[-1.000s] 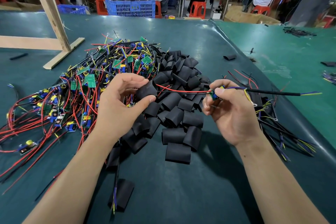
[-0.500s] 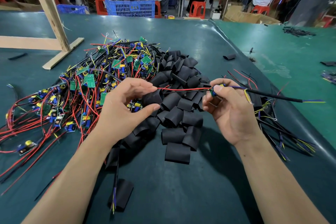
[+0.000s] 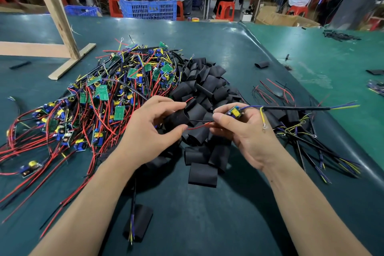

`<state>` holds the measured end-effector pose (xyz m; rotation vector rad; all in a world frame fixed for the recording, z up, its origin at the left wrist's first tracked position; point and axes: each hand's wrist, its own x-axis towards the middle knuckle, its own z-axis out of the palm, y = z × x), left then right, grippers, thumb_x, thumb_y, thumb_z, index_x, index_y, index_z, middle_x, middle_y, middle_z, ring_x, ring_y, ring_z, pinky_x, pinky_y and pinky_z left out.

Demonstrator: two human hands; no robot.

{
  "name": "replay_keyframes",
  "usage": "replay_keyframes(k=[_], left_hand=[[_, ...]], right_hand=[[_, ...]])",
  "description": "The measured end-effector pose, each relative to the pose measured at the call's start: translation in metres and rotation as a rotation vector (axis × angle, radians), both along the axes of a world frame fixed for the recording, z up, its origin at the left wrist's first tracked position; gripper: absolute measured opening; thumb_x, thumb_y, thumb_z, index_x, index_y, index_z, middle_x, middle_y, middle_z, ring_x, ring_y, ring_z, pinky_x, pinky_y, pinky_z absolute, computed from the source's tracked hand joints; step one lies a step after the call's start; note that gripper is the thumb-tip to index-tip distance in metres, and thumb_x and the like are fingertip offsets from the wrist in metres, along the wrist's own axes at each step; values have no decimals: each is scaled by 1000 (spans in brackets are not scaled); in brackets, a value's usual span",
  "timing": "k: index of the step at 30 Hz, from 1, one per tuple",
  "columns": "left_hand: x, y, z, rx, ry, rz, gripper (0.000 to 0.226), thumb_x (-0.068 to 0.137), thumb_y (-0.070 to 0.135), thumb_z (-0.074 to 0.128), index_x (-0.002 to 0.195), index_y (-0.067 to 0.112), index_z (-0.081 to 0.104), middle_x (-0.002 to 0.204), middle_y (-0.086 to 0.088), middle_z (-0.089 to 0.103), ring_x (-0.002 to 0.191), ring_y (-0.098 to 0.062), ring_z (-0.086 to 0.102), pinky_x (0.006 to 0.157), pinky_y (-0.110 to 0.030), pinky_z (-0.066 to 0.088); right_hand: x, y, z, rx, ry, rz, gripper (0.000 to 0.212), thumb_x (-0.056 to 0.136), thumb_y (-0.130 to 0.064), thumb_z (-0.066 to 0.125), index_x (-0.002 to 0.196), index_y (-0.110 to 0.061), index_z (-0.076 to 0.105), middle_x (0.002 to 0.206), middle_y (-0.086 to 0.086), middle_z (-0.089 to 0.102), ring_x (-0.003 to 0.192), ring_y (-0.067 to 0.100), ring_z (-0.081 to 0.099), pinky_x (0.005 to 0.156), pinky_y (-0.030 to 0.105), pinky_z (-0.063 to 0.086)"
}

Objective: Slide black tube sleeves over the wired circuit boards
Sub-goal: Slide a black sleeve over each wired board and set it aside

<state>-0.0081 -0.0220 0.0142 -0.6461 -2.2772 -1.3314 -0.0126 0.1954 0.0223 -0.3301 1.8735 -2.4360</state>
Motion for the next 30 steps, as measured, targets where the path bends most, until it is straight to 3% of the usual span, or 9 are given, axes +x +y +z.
replay_keyframes(k=[6, 12, 30], left_hand=[[-2, -7, 0, 70, 14, 46, 45, 77, -1, 79, 116, 18, 66, 109, -1, 64, 102, -9, 63, 94, -25, 50], [0, -7, 2, 145, -18, 24, 47, 76, -2, 80, 117, 15, 62, 108, 4, 70, 105, -8, 66, 97, -22, 48], [-3, -7, 3, 261, 84, 62, 41, 76, 3, 80, 111, 12, 60, 110, -3, 70, 107, -14, 67, 98, -27, 50]], right_hand=[[-3, 7, 6, -102, -51, -62, 14, 67, -2, 73, 80, -7, 69, 75, 14, 71, 73, 28, 73, 65, 24, 58], [-4, 21, 18, -316, 2, -158, 12, 72, 2, 67, 82, -5, 66, 75, 9, 70, 77, 25, 72, 69, 24, 58], [-1, 18, 16, -237, -8, -109, 13, 69, 1, 70, 79, -8, 70, 78, 9, 70, 74, 22, 72, 64, 22, 57]])
